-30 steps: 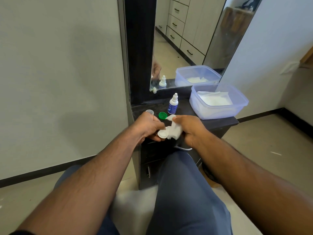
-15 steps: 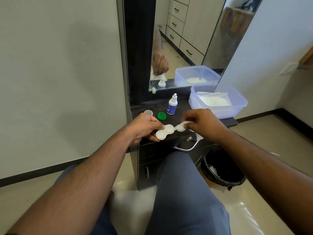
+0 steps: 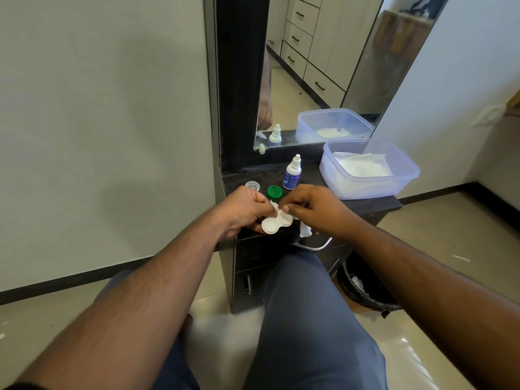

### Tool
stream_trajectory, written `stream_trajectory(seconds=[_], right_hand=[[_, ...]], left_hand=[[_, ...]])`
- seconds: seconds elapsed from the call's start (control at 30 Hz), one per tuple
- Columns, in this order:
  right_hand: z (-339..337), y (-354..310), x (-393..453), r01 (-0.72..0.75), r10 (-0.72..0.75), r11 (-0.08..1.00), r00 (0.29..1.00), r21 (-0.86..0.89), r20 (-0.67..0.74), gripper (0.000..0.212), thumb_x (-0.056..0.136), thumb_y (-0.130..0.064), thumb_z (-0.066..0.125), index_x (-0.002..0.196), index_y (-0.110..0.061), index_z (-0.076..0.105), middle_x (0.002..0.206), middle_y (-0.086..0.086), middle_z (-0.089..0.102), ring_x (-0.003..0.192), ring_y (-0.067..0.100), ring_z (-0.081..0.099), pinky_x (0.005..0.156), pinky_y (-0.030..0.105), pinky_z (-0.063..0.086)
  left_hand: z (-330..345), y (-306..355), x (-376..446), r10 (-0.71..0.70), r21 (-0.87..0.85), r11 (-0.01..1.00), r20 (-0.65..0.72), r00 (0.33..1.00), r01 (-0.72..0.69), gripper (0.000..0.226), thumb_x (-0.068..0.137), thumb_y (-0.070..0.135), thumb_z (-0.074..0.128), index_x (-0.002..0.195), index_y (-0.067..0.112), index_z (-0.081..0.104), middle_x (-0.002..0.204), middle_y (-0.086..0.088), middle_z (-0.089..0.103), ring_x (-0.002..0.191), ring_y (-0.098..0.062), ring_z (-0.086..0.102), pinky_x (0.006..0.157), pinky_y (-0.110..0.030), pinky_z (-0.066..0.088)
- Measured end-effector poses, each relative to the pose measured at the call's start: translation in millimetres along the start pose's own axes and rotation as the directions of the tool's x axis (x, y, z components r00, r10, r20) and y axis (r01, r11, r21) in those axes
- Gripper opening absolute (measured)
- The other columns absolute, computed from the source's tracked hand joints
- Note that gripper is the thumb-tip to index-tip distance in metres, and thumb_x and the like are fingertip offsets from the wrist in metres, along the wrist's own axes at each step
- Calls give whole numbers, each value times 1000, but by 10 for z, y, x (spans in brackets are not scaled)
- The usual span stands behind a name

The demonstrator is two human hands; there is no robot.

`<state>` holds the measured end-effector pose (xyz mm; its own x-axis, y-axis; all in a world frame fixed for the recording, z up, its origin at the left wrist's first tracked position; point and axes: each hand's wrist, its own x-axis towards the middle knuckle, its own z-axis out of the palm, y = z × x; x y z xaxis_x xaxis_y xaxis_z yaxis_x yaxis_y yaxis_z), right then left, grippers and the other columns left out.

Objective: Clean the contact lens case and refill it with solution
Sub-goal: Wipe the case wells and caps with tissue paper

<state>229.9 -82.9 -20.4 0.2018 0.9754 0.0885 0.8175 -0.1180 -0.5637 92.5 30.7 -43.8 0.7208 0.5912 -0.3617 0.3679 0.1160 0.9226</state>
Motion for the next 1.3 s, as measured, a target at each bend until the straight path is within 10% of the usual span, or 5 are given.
stream_trajectory(seconds=[0.17,0.67,1.03,1.3], right_hand=[[-18,-21,69,-226,216,962,973,151,80,17,84,-9,68,101,-10,72,90,-3,69,82,6,63,78,19,47],[-27,11,32,-132,118,970,990,202,81,19,88,-11,65,105,-13,72,99,-4,70,92,5,64,82,15,48],[-62,-118,155,176,-92,925,964,-337,250,24,88,-19,64,111,-13,66,107,0,59,91,7,48,78,17,34],[-48,-138,221,182,-45,896,945,-406,324,21,91,-20,60,110,-11,63,109,3,60,89,7,46,77,18,33]], left_hand=[[26,5,-23,14,13,1000,-30,999,-14,6,79,-2,70,83,-6,69,83,-16,70,62,-15,67,50,-22,53],[40,47,-54,-8,20,1000,-50,999,9,3,80,0,70,83,1,71,81,-12,71,63,-13,67,47,-19,51],[24,32,-68,10,9,1000,-25,1000,-10,7,79,-3,69,84,-8,69,76,-14,69,55,-11,66,48,-20,51],[59,59,-103,2,10,1000,-46,999,-1,11,81,-2,68,89,-10,68,79,-15,70,59,-14,68,49,-22,54]])
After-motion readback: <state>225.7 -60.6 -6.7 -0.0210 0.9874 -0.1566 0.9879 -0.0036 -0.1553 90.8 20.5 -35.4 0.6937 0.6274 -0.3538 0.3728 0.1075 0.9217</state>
